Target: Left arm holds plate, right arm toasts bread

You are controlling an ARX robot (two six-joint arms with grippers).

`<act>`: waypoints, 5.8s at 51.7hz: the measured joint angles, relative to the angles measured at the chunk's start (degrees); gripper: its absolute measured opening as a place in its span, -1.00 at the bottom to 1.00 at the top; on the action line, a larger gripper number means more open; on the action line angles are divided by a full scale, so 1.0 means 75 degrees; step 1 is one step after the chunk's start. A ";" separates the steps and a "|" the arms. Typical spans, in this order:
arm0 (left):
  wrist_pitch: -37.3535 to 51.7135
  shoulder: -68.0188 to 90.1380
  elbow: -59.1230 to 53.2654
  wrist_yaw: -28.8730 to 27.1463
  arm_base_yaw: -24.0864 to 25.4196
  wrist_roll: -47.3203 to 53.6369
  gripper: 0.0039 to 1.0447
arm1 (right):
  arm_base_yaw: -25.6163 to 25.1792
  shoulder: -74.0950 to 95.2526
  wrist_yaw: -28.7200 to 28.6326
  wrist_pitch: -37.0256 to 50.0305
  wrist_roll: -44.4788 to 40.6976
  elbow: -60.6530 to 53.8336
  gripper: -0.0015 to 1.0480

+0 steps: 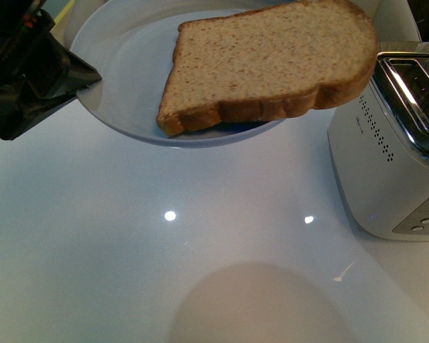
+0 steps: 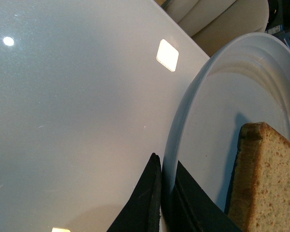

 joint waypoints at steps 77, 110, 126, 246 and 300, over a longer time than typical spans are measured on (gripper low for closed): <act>-0.0178 0.0236 0.0335 -0.0405 -0.0734 -0.0300 -0.95 | -0.0137 0.2285 0.0073 -0.3471 0.1282 0.1221 0.83; -0.0178 0.0236 0.0335 -0.0382 -0.0746 -0.0323 -0.95 | 0.1880 0.6146 -0.0131 -0.1037 0.4418 0.3244 0.83; -0.0178 0.0236 0.0335 -0.0379 -0.0746 -0.0326 -0.95 | 0.2503 0.6881 -0.0615 0.0047 0.6639 0.3194 0.83; -0.0178 0.0236 0.0335 -0.0358 -0.0749 -0.0353 -0.95 | 0.2527 0.7463 -0.1451 0.0624 0.8478 0.3555 -0.95; -0.0178 0.0236 0.0335 -0.0358 -0.0746 -0.0370 -0.95 | -0.0478 0.8087 -0.1046 -0.1988 0.2218 0.6886 -0.95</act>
